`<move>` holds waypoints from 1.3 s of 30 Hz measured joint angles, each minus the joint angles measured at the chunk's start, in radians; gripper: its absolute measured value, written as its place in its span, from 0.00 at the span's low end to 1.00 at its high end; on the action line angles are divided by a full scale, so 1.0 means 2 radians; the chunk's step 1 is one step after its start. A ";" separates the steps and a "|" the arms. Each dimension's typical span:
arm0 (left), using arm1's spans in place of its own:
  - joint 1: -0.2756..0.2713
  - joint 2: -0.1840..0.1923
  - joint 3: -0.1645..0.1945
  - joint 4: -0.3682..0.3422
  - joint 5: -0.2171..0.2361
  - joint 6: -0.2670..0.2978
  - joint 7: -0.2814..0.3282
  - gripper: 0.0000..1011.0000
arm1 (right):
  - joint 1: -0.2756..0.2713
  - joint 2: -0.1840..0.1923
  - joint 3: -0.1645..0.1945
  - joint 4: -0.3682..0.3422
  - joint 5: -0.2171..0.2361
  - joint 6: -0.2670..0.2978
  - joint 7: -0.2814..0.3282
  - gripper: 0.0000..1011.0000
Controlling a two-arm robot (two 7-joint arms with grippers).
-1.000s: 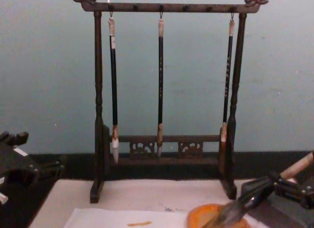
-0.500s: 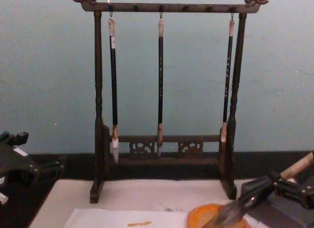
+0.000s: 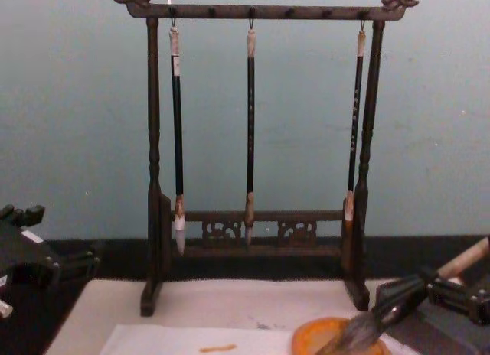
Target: Pick up the brush from the inkstone, write on the paper, then place the brush back to its original position.
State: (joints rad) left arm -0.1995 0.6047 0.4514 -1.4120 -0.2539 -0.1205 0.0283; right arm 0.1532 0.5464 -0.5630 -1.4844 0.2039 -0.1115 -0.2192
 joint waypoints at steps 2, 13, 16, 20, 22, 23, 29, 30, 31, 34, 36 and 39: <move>0.000 0.000 0.000 0.000 0.000 0.000 0.000 1.00 | 0.000 0.000 0.000 0.000 0.000 0.000 0.000 0.99; 0.000 0.000 0.000 0.000 0.000 0.000 0.000 1.00 | 0.000 0.000 0.000 0.000 0.000 0.000 0.000 0.99; 0.000 0.000 0.000 0.000 0.000 0.000 0.000 1.00 | 0.000 0.000 0.000 0.000 0.000 0.000 0.000 0.99; 0.000 0.000 0.000 0.000 0.000 0.000 0.000 1.00 | 0.000 0.000 0.000 0.000 0.000 0.000 0.000 0.99; 0.000 0.000 0.000 0.000 0.000 0.000 0.000 1.00 | 0.000 0.000 0.000 0.000 0.000 0.000 0.000 0.99; 0.000 0.000 0.000 0.000 0.000 0.000 0.000 1.00 | 0.000 0.000 0.000 0.000 0.000 0.000 0.000 0.99; 0.000 0.000 0.000 0.000 0.000 0.000 0.000 1.00 | 0.000 0.000 0.000 0.000 0.000 0.000 0.000 0.99; 0.000 0.000 0.000 0.000 0.000 0.000 0.000 1.00 | 0.000 0.000 0.000 0.000 0.000 0.000 0.000 0.99; 0.000 0.000 0.000 0.000 0.000 0.000 0.000 1.00 | 0.000 0.000 0.000 0.000 0.000 0.000 0.000 0.99; 0.000 0.000 0.000 0.000 0.000 0.000 0.000 1.00 | 0.000 0.000 0.000 0.000 0.000 0.000 0.000 0.99; 0.000 0.000 0.000 0.000 0.000 0.000 0.000 1.00 | 0.000 0.000 0.000 0.000 0.000 0.000 0.000 0.99; 0.000 0.000 0.000 0.000 0.000 0.000 0.000 1.00 | 0.000 0.000 0.000 0.000 0.000 0.000 0.000 0.99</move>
